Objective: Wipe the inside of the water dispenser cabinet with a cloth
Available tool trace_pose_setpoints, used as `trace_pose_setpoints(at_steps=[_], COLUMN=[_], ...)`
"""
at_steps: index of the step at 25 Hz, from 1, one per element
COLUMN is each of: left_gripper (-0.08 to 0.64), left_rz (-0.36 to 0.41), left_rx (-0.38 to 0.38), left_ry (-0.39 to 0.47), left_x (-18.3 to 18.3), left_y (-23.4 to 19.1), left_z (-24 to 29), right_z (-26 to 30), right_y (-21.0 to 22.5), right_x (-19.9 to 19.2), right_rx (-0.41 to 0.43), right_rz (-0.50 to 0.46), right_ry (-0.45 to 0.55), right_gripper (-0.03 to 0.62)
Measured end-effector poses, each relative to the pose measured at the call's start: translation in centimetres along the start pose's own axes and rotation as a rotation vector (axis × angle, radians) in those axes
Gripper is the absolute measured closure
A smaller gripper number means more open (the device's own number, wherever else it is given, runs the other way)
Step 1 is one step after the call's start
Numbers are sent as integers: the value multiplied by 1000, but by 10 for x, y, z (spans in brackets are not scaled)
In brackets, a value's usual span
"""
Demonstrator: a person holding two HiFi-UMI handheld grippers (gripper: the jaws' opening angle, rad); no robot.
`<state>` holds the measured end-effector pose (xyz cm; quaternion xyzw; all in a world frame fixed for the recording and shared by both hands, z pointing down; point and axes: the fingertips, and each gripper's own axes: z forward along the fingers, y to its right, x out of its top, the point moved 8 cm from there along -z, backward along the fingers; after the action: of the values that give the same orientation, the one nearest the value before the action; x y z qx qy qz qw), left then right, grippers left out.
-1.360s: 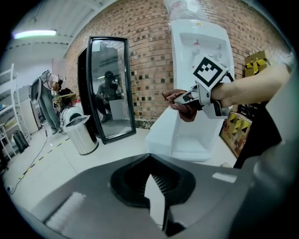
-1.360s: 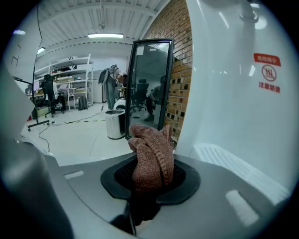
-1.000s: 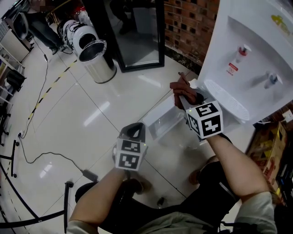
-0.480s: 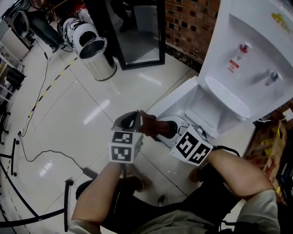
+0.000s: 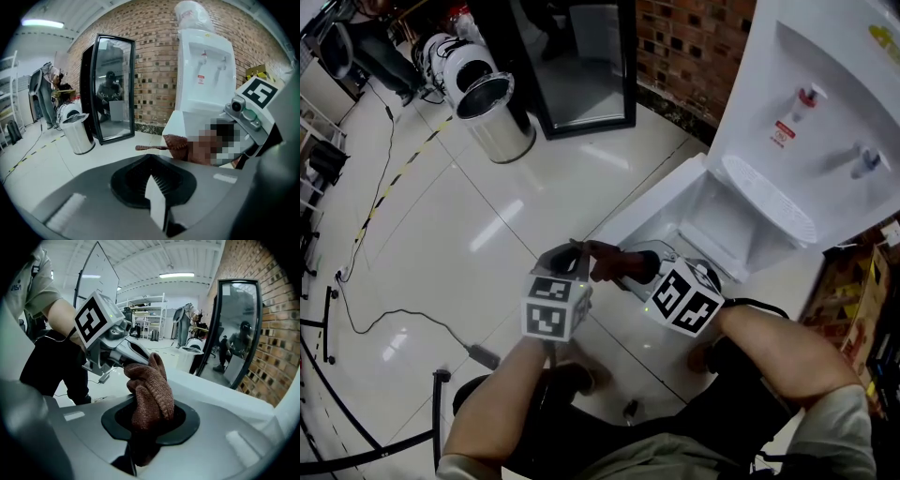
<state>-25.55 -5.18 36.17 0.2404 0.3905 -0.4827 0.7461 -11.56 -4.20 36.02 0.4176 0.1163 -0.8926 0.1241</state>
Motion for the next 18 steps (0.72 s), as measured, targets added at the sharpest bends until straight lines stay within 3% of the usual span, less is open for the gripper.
trace_pose_setpoints(at_steps=[5,9,18], left_gripper=[560,560,560], left_rz=[-17,4,-51], left_rx=[-17,-26,56], left_ry=[-34,-47,-57], left_x=[-9,-7,-9], left_y=[-1,2,-12], left_z=[10,12,23], right_z=[13,16,1], right_y=[4,16,81], right_x=[-10,-21,-37], right_rx=[-60,-130,-291], right_rz=[42,148,297], right_ry=[73,143,144], right_gripper=[491,491,491])
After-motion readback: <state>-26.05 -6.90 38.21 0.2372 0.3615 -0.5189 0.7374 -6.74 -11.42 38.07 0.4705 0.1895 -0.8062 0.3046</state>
